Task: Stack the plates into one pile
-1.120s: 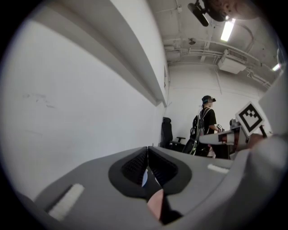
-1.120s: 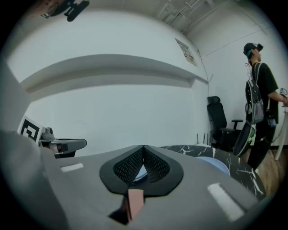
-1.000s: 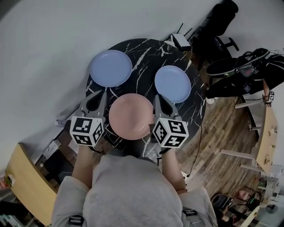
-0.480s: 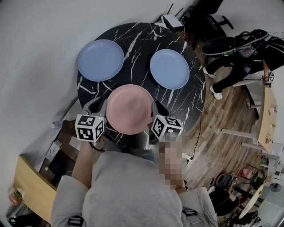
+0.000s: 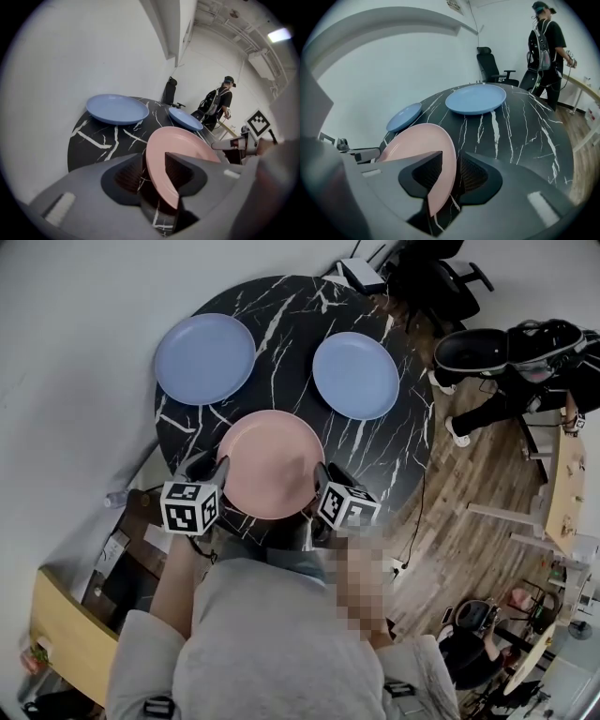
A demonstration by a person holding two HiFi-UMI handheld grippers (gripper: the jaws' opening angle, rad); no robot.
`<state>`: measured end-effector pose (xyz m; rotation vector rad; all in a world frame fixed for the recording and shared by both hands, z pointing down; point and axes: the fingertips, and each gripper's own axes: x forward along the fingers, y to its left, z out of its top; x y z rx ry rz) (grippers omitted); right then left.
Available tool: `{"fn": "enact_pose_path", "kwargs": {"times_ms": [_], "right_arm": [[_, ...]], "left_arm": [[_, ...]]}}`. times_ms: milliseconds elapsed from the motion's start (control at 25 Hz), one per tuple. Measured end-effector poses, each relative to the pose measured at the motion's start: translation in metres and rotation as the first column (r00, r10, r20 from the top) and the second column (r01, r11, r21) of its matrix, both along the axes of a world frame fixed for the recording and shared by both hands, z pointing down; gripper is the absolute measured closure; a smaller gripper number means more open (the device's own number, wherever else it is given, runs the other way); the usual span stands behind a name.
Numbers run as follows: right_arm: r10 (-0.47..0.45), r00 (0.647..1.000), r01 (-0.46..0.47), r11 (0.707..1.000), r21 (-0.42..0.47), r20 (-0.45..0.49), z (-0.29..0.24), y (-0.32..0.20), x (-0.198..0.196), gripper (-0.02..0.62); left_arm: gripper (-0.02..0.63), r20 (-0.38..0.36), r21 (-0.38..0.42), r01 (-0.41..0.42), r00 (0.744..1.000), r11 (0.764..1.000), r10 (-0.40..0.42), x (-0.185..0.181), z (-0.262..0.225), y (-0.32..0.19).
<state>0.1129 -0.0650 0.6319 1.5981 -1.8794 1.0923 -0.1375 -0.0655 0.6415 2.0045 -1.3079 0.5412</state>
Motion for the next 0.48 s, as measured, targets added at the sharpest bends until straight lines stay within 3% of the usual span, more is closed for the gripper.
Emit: {"fn": "enact_pose_path", "kwargs": {"times_ms": [240,360,480], "right_arm": [[-0.006,1.000,0.008,0.997,-0.073,0.024,0.025,0.009,0.002,0.500],[-0.026,1.000,0.026,0.996,-0.084,0.001,0.024,0.009,0.002,0.568],[-0.045,0.999,0.047,0.996,-0.082,0.016,0.017,0.008,0.001,0.571]], "left_arm": [[0.405,0.012,-0.080,0.018,1.000,0.997,-0.018,0.009,0.023,0.013],[0.487,0.035,-0.119,0.096,0.995,0.988,-0.092,0.003,0.030,0.013],[0.512,0.040,-0.146,0.141,0.990,0.979,-0.137,-0.002,0.028,0.017]]}}
